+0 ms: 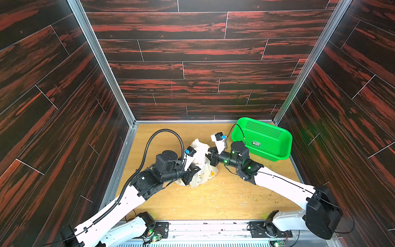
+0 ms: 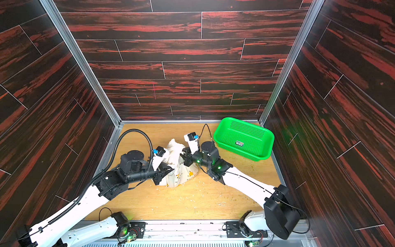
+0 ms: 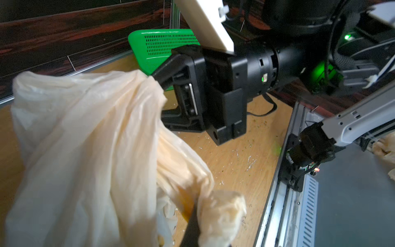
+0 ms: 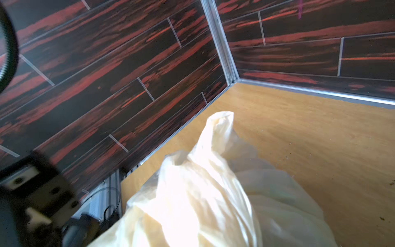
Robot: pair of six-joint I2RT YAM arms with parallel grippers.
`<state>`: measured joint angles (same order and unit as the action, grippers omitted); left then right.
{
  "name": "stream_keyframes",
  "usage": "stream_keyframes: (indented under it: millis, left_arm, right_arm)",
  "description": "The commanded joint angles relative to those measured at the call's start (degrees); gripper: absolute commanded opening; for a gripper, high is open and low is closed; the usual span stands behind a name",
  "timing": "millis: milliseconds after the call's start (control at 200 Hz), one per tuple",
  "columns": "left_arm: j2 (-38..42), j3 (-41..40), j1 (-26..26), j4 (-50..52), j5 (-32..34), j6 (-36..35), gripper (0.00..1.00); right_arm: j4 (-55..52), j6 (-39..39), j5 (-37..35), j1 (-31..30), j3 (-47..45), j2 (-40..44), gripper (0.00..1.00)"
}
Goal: Place the pineapple into a plastic bag & tie a knot
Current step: Cross the plastic bag at the center of the board.
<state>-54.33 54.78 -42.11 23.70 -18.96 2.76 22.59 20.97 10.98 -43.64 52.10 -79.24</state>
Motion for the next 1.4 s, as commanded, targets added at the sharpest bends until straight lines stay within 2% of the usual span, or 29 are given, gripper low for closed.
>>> stream_keyframes:
  millis: [0,160,261,336,386,411,441,481,541,621,842,1017,1222,1393]
  left_arm:
    - [0.61,2.96,-0.20,7.48,0.43,-3.92,0.20]
    - [1.74,7.58,0.87,11.51,0.30,-6.82,0.50]
    - [2.36,11.40,0.98,13.40,-1.23,-8.10,0.59]
    - [2.06,14.72,1.00,14.12,0.83,-8.52,0.63]
    - [1.33,16.25,0.97,14.31,3.56,-9.38,0.70]
    - [0.68,17.13,1.00,14.90,4.82,-10.43,0.83]
    - [-0.39,18.17,0.98,15.58,6.73,-11.80,0.94]
    - [-2.32,19.64,1.00,17.28,8.16,-13.69,1.00]
    - [-5.21,21.35,0.93,19.19,9.68,-16.39,1.00]
    - [-8.61,23.34,0.89,17.62,12.35,-15.64,1.00]
    - [-20.12,34.80,0.55,22.72,19.06,-6.32,1.00]
    - [-23.01,38.21,0.58,25.77,20.24,-4.09,0.99]
    - [-24.71,38.82,0.54,27.69,20.55,-3.47,0.80]
    - [-25.81,38.64,0.62,28.01,19.23,-2.77,0.86]
  right_arm:
    - [8.32,1.79,-5.45,1.02,1.91,-0.63,0.00]
    - [8.72,1.79,-5.46,0.82,1.67,-1.63,0.00]
    - [8.51,1.40,-5.24,0.44,1.78,-1.79,0.00]
    - [8.40,1.01,-5.18,0.01,1.86,-1.79,0.00]
    - [8.62,0.82,-5.31,-0.20,1.77,-1.73,0.00]
    - [8.68,0.82,-5.41,-0.35,1.70,-1.78,0.00]
    - [8.71,0.75,-5.51,-0.47,1.77,-1.81,0.00]
    - [8.69,0.44,-5.70,-0.70,1.81,-1.87,0.00]
    - [8.56,0.10,-5.95,-1.07,1.86,-1.88,0.00]
    - [7.99,-0.13,-6.52,-1.33,1.96,-1.88,0.00]
    - [7.46,-1.57,-7.28,-2.07,2.28,-1.70,0.00]
    - [7.10,-2.29,-7.16,-2.43,2.79,-1.80,0.00]
    - [7.01,-3.16,-7.20,-3.11,3.01,-1.75,0.00]
    - [6.42,-4.04,-7.58,-3.57,3.53,-1.84,0.00]
